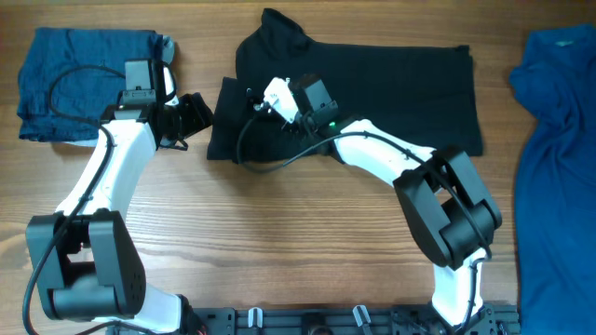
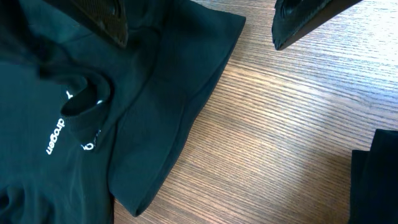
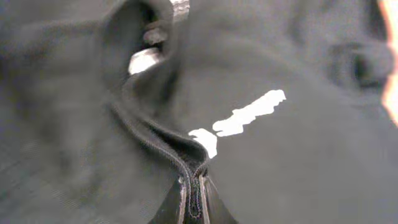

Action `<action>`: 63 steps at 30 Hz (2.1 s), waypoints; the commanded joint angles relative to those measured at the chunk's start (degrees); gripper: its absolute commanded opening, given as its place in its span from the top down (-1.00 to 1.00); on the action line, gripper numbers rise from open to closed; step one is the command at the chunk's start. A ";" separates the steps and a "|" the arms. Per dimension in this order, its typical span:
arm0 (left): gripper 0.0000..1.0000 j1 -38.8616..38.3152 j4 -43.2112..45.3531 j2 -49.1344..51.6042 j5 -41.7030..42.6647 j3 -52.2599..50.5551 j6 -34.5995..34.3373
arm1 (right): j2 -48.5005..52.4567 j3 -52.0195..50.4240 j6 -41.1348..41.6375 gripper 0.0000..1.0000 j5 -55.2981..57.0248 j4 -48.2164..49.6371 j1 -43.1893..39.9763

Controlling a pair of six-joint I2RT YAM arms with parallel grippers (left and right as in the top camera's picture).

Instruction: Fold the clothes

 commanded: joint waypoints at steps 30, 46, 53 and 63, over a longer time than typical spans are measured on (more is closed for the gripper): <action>-0.55 -5.99 -3.04 -1.46 4.13 -0.37 3.69 | -15.47 2.12 24.30 -0.79 4.70 -15.93 -15.52; -0.59 -12.41 -3.17 12.41 -8.07 -0.74 -8.22 | -17.46 1.18 25.73 -0.79 -0.31 -43.41 -37.55; 0.14 -12.41 -3.04 14.73 -8.07 -0.74 -8.37 | -17.46 1.18 25.68 -0.79 -0.46 -43.50 -38.58; 0.06 -12.41 -3.91 14.71 -8.44 -0.72 -8.13 | -15.72 0.33 28.30 -0.55 -4.09 -47.50 -38.60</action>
